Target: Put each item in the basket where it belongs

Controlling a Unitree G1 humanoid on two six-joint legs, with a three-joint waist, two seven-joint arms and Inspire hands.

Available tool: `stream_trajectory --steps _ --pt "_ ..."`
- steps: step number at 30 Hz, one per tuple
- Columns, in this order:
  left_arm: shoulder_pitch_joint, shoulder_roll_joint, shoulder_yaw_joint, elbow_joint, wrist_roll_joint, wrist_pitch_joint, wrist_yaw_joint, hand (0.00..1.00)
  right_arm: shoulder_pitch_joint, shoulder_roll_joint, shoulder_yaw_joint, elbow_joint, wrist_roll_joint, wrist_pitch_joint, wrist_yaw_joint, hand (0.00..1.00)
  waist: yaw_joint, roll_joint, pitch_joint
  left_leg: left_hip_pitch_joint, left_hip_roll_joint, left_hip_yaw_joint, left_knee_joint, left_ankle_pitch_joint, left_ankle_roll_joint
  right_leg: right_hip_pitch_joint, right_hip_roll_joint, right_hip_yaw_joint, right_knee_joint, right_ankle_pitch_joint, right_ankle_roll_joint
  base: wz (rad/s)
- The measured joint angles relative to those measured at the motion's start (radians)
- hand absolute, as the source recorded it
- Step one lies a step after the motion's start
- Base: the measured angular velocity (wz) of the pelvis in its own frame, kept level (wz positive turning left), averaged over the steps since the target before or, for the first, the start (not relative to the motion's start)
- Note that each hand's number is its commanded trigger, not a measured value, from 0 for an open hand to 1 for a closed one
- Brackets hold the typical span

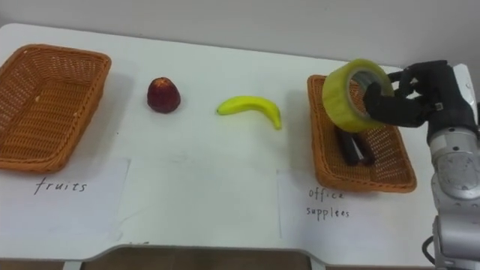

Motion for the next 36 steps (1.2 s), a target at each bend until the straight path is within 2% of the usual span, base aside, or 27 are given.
stream_trajectory --steps 10,16,26,36 --pt "-0.001 -0.001 0.007 -0.001 0.002 0.0 0.0 0.0 0.0 0.0 0.0 0.036 -0.066 0.0 -0.001 1.0 0.0 -0.002 -0.0017 -0.001 0.0 0.002 -0.005 0.0 0.0 -0.01 0.001 0.003 0.0 0.0 0.0 0.0" --pt "0.0 -0.001 0.03 -0.001 0.002 0.0 0.0 0.0 0.01 0.0 0.0 0.037 -0.069 0.0 -0.001 1.0 0.003 -0.004 -0.0031 -0.002 0.0 0.007 -0.005 0.0 0.0 -0.014 0.002 0.011 0.0 0.0 0.0 -0.02" --pt "0.0 -0.001 0.03 -0.002 0.002 0.0 0.0 0.0 0.027 0.0 0.0 0.037 -0.069 0.0 -0.001 1.0 0.006 -0.006 -0.0039 -0.001 0.002 0.008 -0.007 0.0 0.0 -0.015 0.003 0.011 0.0 0.0 0.0 0.0" --pt "-0.011 -0.001 0.028 -0.02 0.0 0.0 -0.008 0.0 0.04 -0.001 0.004 0.081 -0.072 0.002 0.036 1.0 0.02 0.002 0.0015 -0.003 0.005 0.007 -0.007 -0.002 0.0 -0.016 0.006 0.01 0.0 0.001 -0.001 0.0"
